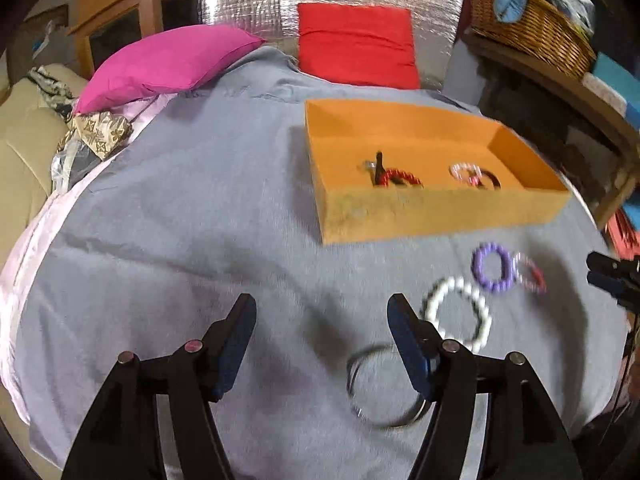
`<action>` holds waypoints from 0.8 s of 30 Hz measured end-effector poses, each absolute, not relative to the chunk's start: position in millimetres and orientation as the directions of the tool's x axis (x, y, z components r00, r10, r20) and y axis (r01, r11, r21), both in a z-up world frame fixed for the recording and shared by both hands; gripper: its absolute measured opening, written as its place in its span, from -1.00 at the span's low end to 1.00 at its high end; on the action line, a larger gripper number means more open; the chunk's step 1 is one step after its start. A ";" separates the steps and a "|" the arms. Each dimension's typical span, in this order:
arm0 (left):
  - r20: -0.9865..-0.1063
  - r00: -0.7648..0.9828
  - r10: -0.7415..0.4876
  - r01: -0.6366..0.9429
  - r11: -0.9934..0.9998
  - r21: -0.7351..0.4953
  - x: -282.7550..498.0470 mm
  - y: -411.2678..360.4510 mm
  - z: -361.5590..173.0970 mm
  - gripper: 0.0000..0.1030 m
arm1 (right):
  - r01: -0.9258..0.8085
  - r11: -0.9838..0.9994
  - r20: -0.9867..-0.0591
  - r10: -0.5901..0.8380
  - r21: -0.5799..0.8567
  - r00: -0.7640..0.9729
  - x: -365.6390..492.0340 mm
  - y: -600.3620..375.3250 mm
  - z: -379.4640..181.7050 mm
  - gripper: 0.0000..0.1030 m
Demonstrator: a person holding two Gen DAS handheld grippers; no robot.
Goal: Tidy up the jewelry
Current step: 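Withdraw both tools toward the white and purple bead bracelets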
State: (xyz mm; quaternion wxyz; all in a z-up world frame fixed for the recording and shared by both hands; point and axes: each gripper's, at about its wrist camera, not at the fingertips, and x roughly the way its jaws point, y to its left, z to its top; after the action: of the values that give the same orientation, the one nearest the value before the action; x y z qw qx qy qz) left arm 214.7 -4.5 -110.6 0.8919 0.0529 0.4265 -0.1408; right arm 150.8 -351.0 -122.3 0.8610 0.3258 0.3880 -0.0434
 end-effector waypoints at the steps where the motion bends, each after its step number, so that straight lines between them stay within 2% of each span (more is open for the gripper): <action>1: -0.779 0.594 -0.201 0.304 0.953 -0.014 211.7 -3.1 -112.1 0.35 | 0.322 0.793 -0.706 0.182 0.517 0.685 149.1 -347.3 -125.0 -0.07; 16: -0.804 0.523 -0.283 0.453 0.891 -0.019 203.7 -38.6 -121.2 0.35 | 0.292 0.878 -0.792 0.145 0.380 0.593 192.0 -305.1 -145.3 -0.12; 18: -0.812 0.513 -0.278 0.465 0.885 -0.009 203.7 -47.2 -124.7 0.35 | 0.295 0.887 -0.805 0.131 0.356 0.579 197.2 -301.6 -147.7 -0.29; 22: -0.827 0.494 -0.267 0.484 0.875 0.007 205.8 -61.8 -132.6 0.35 | 0.283 0.909 -0.830 0.110 0.307 0.547 203.8 -294.8 -155.0 -0.47; 24: -0.828 0.489 -0.273 0.497 0.867 0.008 207.9 -69.0 -134.1 0.35 | 0.272 0.930 -0.838 0.062 0.245 0.543 204.9 -289.6 -155.2 -0.67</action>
State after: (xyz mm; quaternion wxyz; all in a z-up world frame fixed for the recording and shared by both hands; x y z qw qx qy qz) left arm 207.9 -69.0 -134.1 0.8540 0.1238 0.4521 -0.2256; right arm 204.9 -289.6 -155.2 0.8604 0.1762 0.4743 -0.0611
